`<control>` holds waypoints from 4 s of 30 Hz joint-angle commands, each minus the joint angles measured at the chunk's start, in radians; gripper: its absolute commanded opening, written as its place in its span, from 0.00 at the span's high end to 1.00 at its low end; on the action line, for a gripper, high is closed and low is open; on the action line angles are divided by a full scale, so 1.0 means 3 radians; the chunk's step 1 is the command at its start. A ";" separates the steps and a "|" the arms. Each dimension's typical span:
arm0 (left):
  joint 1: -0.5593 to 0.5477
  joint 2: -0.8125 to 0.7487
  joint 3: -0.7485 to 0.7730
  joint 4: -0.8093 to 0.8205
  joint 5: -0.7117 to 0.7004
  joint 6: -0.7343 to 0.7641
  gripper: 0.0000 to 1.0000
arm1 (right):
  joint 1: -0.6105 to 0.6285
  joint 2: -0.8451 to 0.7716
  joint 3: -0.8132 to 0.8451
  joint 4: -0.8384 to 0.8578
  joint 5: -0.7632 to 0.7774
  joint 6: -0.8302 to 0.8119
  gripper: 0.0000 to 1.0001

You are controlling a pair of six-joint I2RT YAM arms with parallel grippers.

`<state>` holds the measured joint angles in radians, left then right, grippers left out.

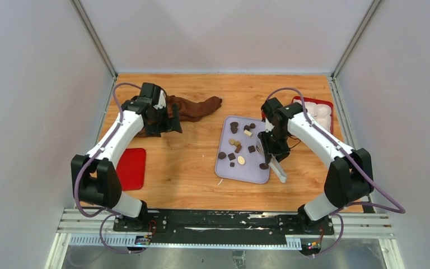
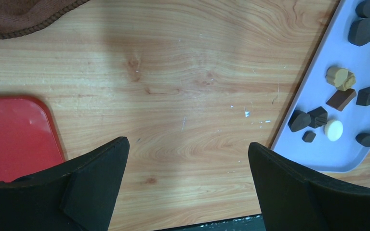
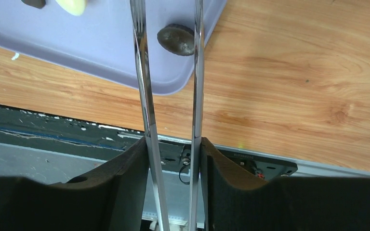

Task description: Pack the chocolate

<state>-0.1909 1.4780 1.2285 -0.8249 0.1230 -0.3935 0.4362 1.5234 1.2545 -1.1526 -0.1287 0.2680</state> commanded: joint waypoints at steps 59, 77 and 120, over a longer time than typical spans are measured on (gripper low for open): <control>0.0013 -0.0151 -0.0112 -0.0032 -0.0067 0.0008 0.00 | 0.0734 0.0258 -0.0112 0.0216 0.0876 0.0499 0.49; 0.0013 -0.0161 -0.0097 -0.0037 -0.0029 0.0023 0.00 | 0.0730 0.0428 -0.0285 0.0281 0.0814 0.0433 0.65; 0.0013 -0.0033 0.0055 -0.0089 -0.0122 0.0028 0.00 | -0.1366 0.1064 0.1373 0.0178 0.0913 -0.0397 1.00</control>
<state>-0.1909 1.4616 1.2121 -0.8307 0.0963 -0.3958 0.0483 1.8267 1.6047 -1.0988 0.1528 0.1741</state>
